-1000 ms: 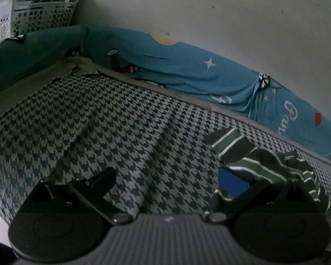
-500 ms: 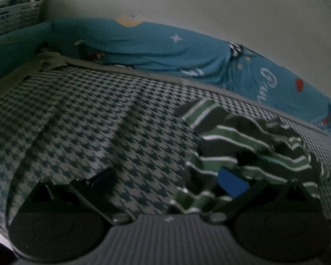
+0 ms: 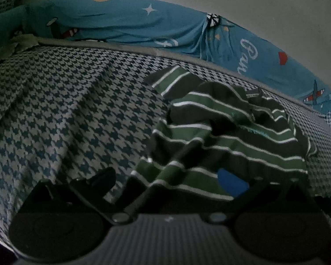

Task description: Fold clothes

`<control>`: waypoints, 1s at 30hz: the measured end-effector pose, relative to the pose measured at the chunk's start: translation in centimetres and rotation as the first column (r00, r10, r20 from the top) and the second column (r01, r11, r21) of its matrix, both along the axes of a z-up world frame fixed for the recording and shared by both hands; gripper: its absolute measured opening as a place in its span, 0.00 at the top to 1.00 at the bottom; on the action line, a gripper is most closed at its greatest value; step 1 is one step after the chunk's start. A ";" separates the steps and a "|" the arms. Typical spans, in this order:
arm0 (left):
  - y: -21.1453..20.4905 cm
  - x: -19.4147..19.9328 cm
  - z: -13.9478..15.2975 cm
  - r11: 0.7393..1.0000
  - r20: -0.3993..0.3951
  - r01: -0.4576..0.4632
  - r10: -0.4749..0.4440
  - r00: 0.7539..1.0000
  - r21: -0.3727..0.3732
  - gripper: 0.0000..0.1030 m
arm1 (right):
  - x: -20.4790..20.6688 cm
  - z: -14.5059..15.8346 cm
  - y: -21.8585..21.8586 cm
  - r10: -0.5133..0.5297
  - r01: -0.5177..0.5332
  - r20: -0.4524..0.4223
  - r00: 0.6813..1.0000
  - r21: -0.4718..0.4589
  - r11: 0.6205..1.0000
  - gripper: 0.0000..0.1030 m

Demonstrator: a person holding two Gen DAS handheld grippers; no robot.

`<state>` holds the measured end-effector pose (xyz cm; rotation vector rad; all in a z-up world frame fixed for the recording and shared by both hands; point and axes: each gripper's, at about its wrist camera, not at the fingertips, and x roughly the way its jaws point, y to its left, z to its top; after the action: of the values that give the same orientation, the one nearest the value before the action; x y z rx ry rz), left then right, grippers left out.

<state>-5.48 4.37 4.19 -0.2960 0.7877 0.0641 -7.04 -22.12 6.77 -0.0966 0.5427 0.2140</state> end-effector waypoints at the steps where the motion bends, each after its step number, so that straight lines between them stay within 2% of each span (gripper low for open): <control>1: -0.1 0.0 -0.1 1.000 -0.002 0.003 -0.003 1.000 0.002 0.00 | 0.2 -0.3 -0.1 -0.009 0.009 -0.006 1.000 -0.004 1.000 0.60; 6: -0.5 0.2 -0.4 1.000 -0.014 0.013 -0.013 1.000 0.010 0.00 | 1.1 -1.8 -0.5 -0.055 0.054 -0.027 0.998 -0.051 0.997 0.60; 10: -0.8 0.3 -0.7 1.000 -0.019 0.022 -0.021 1.000 0.017 0.00 | 1.8 -2.7 -1.1 -0.092 0.090 -0.048 0.995 -0.033 0.995 0.62; 13: -0.9 0.4 -0.8 1.000 -0.025 0.023 -0.022 0.999 0.020 0.00 | 2.1 -3.0 -1.6 -0.115 0.114 -0.065 0.991 -0.026 0.993 0.88; 17: -0.8 0.4 -0.9 1.000 -0.028 0.016 -0.015 0.999 0.024 0.00 | 1.4 -2.5 -2.6 -0.124 0.126 -0.091 0.988 0.012 0.992 0.95; 21: -0.7 0.4 -1.0 1.000 -0.032 0.013 -0.012 0.999 0.025 0.00 | -0.5 -1.5 -3.3 -0.133 0.135 -0.111 0.985 0.008 0.991 0.95; 27: -0.9 0.3 -1.0 1.000 -0.034 0.014 -0.013 0.999 0.028 0.00 | -3.7 -1.4 -4.5 -0.124 0.126 -0.239 0.963 -0.005 0.992 0.95; 30: -1.2 0.2 -1.0 0.999 -0.035 0.018 -0.017 0.999 0.033 0.00 | -4.9 -1.3 -4.4 -0.109 0.108 -0.274 0.956 -0.016 0.994 0.95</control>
<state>-5.27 3.21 3.15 -0.2566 0.8230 0.0657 -11.92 -26.54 5.45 -0.0379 0.8225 0.1197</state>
